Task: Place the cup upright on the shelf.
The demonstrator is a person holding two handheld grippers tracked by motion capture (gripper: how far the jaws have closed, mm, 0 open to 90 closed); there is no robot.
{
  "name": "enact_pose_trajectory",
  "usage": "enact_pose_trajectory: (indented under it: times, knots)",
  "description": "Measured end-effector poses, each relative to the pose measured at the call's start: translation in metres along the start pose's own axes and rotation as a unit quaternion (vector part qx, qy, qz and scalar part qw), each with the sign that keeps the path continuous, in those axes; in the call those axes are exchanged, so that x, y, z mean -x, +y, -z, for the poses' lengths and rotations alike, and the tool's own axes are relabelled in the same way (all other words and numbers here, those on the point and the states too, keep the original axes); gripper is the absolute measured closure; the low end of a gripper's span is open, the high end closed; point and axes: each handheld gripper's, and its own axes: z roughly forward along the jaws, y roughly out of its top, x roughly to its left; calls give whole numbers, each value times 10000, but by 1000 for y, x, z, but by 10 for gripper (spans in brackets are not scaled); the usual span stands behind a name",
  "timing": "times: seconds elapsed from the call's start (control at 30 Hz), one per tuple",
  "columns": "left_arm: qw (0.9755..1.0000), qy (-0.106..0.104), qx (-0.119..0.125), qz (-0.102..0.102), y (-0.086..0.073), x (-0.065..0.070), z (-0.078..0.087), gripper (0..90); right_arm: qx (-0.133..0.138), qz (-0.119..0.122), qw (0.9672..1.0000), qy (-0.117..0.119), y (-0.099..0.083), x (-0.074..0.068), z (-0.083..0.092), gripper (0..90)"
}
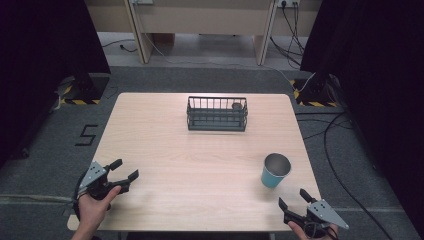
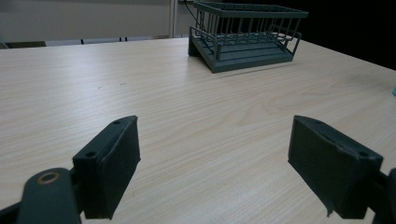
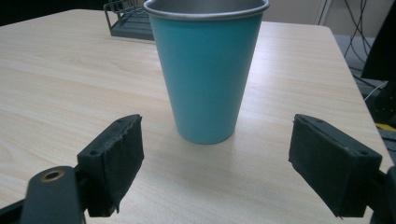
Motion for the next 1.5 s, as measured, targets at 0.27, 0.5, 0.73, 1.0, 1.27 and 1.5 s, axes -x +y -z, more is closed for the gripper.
enact_pose_trajectory:
  times: [0.27,0.5,0.73,1.0,1.27,1.5]
  knots:
    - [10000,-16,-2,0,0,0,0,161,46,-40,10000,-45,3,1,0,176]
    - [10000,-8,6,9,0,0,0,161,88,-33,10000,6,14,0,-9,159]
    - [10000,-5,5,22,0,0,0,161,67,-37,10000,24,25,0,-26,153]
    - [10000,-12,6,12,0,0,0,161,16,-28,10000,91,29,0,-43,151]
    - [10000,-23,1,-2,0,0,0,161,-5,29,10000,93,33,-1,-54,150]
    - [10000,-32,-2,-11,0,0,0,161,3,58,9999,107,39,-3,-67,148]
